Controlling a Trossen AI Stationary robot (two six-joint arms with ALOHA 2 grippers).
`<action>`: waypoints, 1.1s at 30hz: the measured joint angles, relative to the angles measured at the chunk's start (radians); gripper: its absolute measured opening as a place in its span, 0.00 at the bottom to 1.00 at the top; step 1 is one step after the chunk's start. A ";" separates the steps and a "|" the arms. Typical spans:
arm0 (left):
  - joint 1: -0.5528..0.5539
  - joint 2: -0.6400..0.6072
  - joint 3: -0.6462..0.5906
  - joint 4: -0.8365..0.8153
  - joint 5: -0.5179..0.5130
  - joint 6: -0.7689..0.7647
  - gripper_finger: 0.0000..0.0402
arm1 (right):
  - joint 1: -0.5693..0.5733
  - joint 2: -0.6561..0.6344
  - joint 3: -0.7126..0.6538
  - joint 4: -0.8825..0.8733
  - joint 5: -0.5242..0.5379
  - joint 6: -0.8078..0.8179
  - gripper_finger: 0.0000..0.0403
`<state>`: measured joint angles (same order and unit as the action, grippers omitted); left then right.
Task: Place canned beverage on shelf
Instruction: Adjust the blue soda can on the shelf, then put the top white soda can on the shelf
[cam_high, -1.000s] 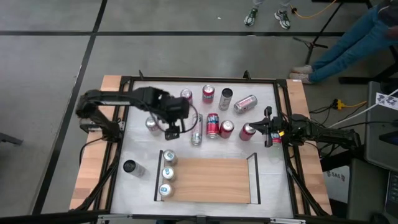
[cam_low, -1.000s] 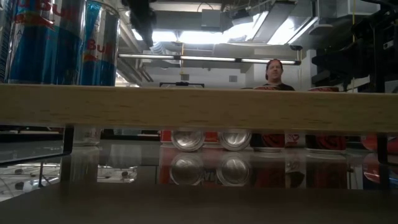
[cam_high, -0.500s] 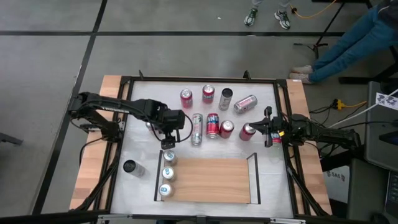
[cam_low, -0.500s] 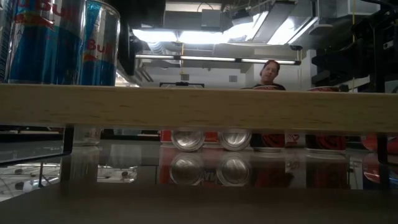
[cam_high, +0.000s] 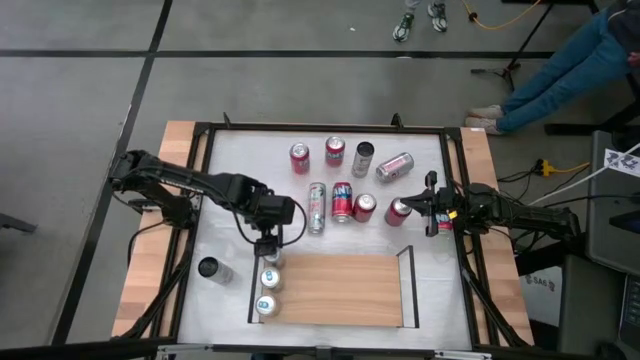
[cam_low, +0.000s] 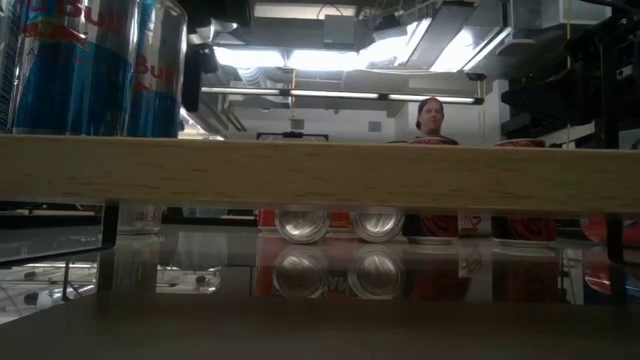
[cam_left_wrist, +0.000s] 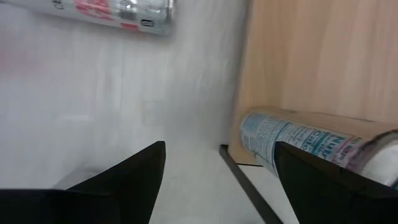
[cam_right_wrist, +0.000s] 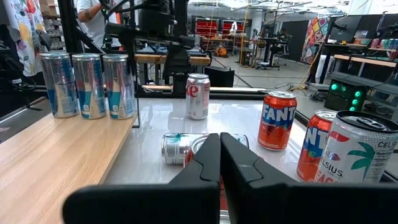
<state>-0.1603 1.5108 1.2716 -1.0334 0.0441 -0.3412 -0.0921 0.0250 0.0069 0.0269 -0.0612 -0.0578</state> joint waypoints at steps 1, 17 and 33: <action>-0.004 0.000 0.000 0.002 0.000 0.000 0.74 | 0.000 0.000 0.000 0.000 0.000 0.000 0.00; 0.043 0.000 0.000 0.016 -0.032 0.018 0.74 | 0.000 0.000 0.000 0.002 0.000 0.000 0.00; 0.173 -0.128 0.001 0.144 -0.061 0.176 0.74 | 0.000 -0.001 -0.001 0.036 0.029 0.081 0.31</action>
<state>0.0132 1.3825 1.2724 -0.8891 -0.0165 -0.1653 -0.0919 0.0240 0.0063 0.0628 -0.0323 0.0229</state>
